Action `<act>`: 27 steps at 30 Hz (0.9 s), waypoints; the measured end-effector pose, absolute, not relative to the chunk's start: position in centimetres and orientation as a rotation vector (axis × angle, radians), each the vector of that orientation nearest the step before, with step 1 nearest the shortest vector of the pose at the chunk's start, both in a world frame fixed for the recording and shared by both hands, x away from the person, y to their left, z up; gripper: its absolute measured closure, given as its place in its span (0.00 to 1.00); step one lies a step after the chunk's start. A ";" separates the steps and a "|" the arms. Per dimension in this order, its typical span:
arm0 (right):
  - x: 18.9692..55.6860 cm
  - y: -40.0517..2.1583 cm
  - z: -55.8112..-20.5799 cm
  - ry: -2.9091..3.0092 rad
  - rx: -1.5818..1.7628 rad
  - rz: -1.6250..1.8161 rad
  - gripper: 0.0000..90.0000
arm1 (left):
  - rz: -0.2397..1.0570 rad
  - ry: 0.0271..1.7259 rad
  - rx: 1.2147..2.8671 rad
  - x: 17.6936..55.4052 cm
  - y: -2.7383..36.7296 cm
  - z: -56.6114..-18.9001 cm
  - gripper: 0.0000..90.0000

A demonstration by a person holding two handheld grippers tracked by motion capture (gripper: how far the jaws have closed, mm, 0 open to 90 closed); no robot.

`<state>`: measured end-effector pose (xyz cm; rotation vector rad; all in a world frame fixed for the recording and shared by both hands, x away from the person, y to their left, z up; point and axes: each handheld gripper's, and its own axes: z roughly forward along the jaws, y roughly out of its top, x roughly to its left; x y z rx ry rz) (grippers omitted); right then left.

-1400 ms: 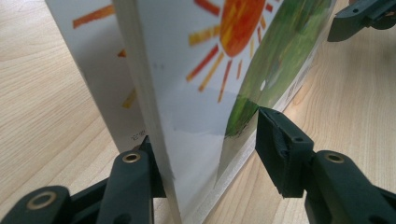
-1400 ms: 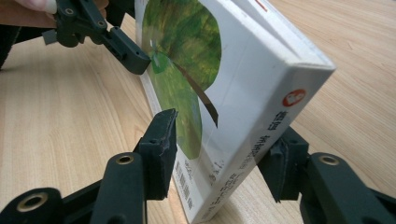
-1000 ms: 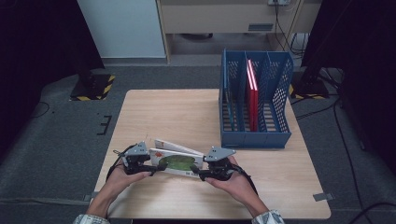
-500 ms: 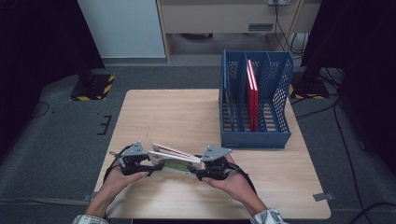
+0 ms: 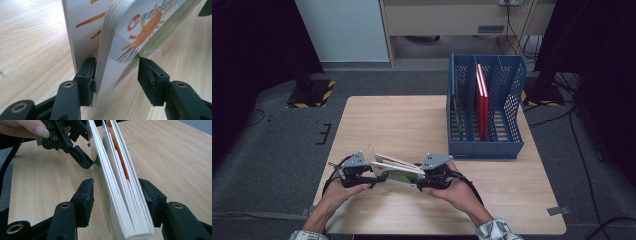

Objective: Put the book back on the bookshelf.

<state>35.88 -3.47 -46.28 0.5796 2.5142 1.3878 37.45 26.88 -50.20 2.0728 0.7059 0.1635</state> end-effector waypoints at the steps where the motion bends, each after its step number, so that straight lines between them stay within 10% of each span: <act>1: 36.1 -3.3 -46.1 2.519 0.574 1.390 0.54 | 0.165 0.708 2.074 37.4 26.9 -50.2 0.54; 27: 37.4 -1.7 -45.3 2.609 0.525 1.332 0.68 | 0.173 0.707 2.081 37.2 26.5 -50.0 0.55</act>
